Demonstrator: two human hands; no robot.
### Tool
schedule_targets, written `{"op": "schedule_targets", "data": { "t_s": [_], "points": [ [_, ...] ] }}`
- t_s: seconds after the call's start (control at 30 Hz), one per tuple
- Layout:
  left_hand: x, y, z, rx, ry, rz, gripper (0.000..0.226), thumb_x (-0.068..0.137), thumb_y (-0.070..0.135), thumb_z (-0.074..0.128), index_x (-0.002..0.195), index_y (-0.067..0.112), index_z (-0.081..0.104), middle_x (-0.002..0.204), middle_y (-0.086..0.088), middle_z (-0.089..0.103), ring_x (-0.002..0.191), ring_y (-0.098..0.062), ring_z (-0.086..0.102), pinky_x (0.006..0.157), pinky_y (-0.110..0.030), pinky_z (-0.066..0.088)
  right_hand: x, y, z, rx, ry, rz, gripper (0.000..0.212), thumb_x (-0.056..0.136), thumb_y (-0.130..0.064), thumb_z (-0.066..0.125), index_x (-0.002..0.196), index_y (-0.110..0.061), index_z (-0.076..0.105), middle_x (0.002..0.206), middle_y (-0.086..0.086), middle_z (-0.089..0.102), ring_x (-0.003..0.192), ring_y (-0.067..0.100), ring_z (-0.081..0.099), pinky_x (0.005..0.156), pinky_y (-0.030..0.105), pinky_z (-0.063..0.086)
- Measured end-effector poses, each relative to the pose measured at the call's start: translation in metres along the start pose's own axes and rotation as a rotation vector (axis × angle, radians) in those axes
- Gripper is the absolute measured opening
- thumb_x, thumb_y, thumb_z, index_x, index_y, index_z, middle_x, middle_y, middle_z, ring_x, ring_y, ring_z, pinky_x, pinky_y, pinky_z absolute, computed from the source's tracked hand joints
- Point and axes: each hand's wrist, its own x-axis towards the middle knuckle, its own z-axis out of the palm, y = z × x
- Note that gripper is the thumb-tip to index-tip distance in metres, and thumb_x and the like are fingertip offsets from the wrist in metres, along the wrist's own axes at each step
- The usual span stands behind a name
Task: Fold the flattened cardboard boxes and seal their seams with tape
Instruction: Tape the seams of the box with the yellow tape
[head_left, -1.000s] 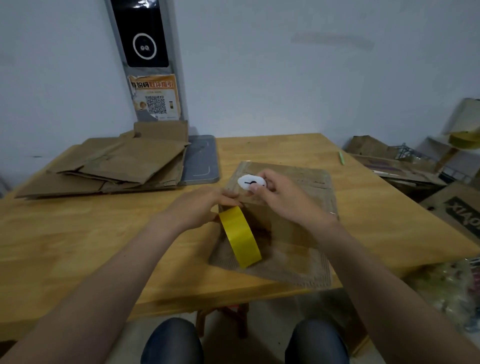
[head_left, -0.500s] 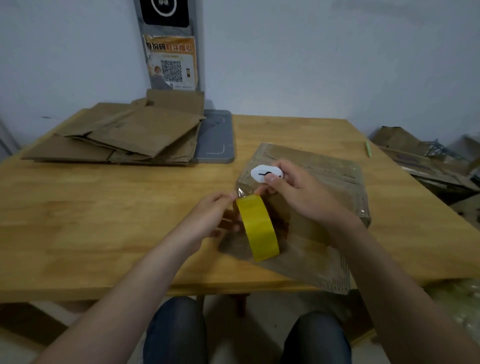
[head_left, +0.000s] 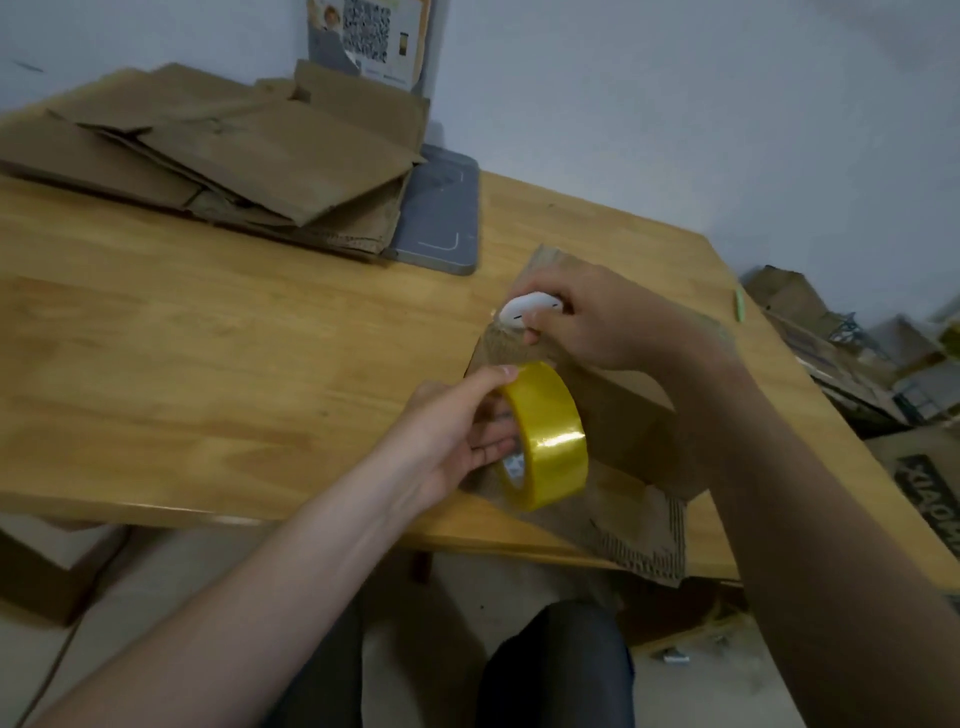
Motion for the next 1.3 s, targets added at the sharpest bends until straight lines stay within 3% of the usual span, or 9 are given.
{"op": "schedule_targets", "data": {
  "t_s": [0.17, 0.37, 0.57, 0.67, 0.77, 0.83, 0.97, 1.2, 1.3],
  "points": [
    [0.006, 0.006, -0.012, -0.015, -0.062, -0.048, 0.019, 0.096, 0.025, 0.066, 0.103, 0.007, 0.063, 0.068, -0.002, 0.066, 0.048, -0.013, 0.064, 0.068, -0.034, 0.055, 0.014, 0.008, 0.01, -0.067, -0.012, 0.005, 0.025, 0.096, -0.037, 0.049, 0.114, -0.034, 0.066, 0.094, -0.014, 0.063, 0.084, 0.008, 0.056, 0.074, 0.037, 0.046],
    [0.016, 0.012, -0.021, -0.037, -0.096, -0.159, 0.016, 0.098, 0.025, 0.061, 0.09, 0.011, 0.062, 0.055, 0.0, 0.06, 0.039, -0.012, 0.055, 0.057, -0.032, 0.053, 0.019, 0.011, 0.019, -0.029, -0.033, 0.028, 0.015, 0.101, -0.031, 0.058, 0.113, -0.032, 0.066, 0.09, -0.019, 0.059, 0.079, -0.006, 0.052, 0.065, 0.02, 0.034],
    [0.019, 0.009, -0.024, -0.045, -0.164, -0.265, 0.018, 0.098, 0.03, 0.059, 0.09, 0.013, 0.06, 0.053, -0.001, 0.062, 0.045, -0.015, 0.06, 0.08, -0.041, 0.05, 0.015, 0.002, 0.023, 0.0, -0.016, 0.045, 0.01, 0.101, -0.03, 0.059, 0.107, -0.037, 0.061, 0.083, -0.025, 0.057, 0.074, -0.014, 0.054, 0.06, 0.011, 0.032],
    [0.016, 0.007, -0.025, -0.039, -0.126, -0.219, 0.021, 0.099, 0.03, 0.06, 0.084, 0.016, 0.06, 0.051, 0.002, 0.059, 0.042, -0.013, 0.056, 0.064, -0.034, 0.053, 0.01, -0.003, 0.02, 0.088, -0.007, 0.036, 0.011, 0.1, -0.023, 0.061, 0.107, -0.029, 0.068, 0.078, -0.015, 0.067, 0.071, -0.002, 0.063, 0.06, 0.019, 0.045],
    [0.009, -0.002, -0.024, -0.077, -0.092, -0.114, 0.021, 0.1, 0.026, 0.062, 0.082, 0.015, 0.061, 0.048, 0.004, 0.057, 0.039, -0.01, 0.055, 0.047, -0.026, 0.05, 0.006, -0.008, 0.014, 0.099, -0.06, -0.011, 0.013, 0.099, -0.02, 0.063, 0.105, -0.029, 0.071, 0.074, -0.014, 0.07, 0.066, 0.003, 0.067, 0.062, 0.014, 0.048],
    [0.005, -0.008, -0.023, -0.114, -0.086, -0.054, 0.018, 0.099, 0.026, 0.064, 0.086, 0.015, 0.065, 0.053, 0.004, 0.06, 0.044, -0.01, 0.059, 0.046, -0.024, 0.05, 0.005, -0.009, 0.011, 0.071, -0.094, -0.033, 0.013, 0.098, -0.021, 0.064, 0.104, -0.03, 0.071, 0.074, -0.014, 0.071, 0.063, 0.003, 0.067, 0.062, 0.012, 0.047],
    [0.0, -0.016, -0.02, -0.152, -0.096, -0.005, 0.022, 0.095, 0.029, 0.069, 0.115, 0.018, 0.07, 0.078, -0.002, 0.071, 0.064, -0.017, 0.068, 0.061, -0.033, 0.057, 0.007, -0.012, 0.008, 0.027, -0.148, -0.054, 0.01, 0.096, -0.022, 0.068, 0.102, -0.03, 0.07, 0.074, -0.011, 0.071, 0.057, 0.003, 0.066, 0.061, 0.011, 0.046],
    [-0.002, -0.02, -0.014, -0.178, -0.144, 0.024, 0.037, 0.09, 0.025, 0.076, 0.125, 0.017, 0.068, 0.105, -0.012, 0.076, 0.079, -0.026, 0.071, 0.077, -0.042, 0.06, 0.01, -0.018, 0.008, -0.041, -0.24, -0.059, 0.006, 0.094, -0.033, 0.069, 0.099, -0.037, 0.068, 0.084, -0.026, 0.068, 0.058, 0.003, 0.067, 0.061, 0.014, 0.049],
    [-0.001, -0.022, -0.014, -0.181, -0.132, 0.025, 0.039, 0.088, 0.026, 0.078, 0.125, 0.02, 0.067, 0.104, -0.01, 0.077, 0.079, -0.028, 0.071, 0.082, -0.046, 0.06, 0.012, -0.019, 0.008, -0.058, -0.263, -0.038, 0.009, 0.094, -0.03, 0.07, 0.095, -0.038, 0.067, 0.084, -0.033, 0.065, 0.055, 0.004, 0.067, 0.057, 0.015, 0.05]
  ]
}}
